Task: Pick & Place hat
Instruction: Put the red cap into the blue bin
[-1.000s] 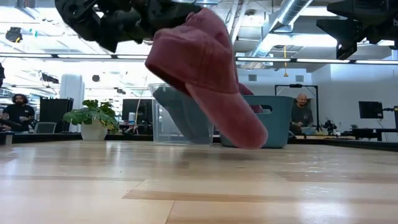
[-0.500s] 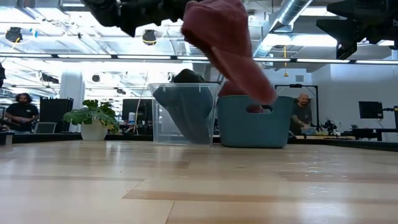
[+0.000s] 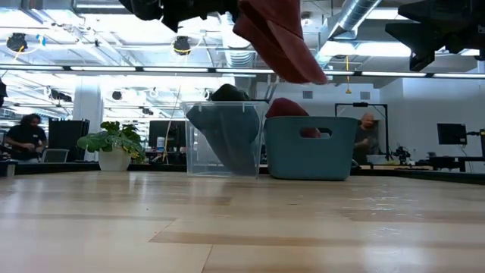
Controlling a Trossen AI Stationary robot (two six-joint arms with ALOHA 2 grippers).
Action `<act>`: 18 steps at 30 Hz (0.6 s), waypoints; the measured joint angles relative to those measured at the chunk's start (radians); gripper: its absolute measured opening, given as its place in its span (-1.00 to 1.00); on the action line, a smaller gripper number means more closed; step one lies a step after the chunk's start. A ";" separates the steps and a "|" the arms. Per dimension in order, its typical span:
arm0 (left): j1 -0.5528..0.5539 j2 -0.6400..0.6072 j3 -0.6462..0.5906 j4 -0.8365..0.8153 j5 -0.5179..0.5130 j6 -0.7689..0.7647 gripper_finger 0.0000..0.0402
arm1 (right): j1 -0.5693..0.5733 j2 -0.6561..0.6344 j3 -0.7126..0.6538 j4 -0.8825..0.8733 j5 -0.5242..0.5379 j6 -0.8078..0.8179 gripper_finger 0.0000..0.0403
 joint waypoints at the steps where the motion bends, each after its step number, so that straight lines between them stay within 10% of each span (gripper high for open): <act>1: 0.010 0.000 0.010 -0.001 0.000 0.000 -0.95 | 0.000 0.000 0.000 0.000 0.001 0.000 -0.20; 18: 0.123 0.180 0.236 -0.003 0.055 -0.025 -0.95 | 0.000 0.000 0.000 0.000 0.001 -0.044 -0.20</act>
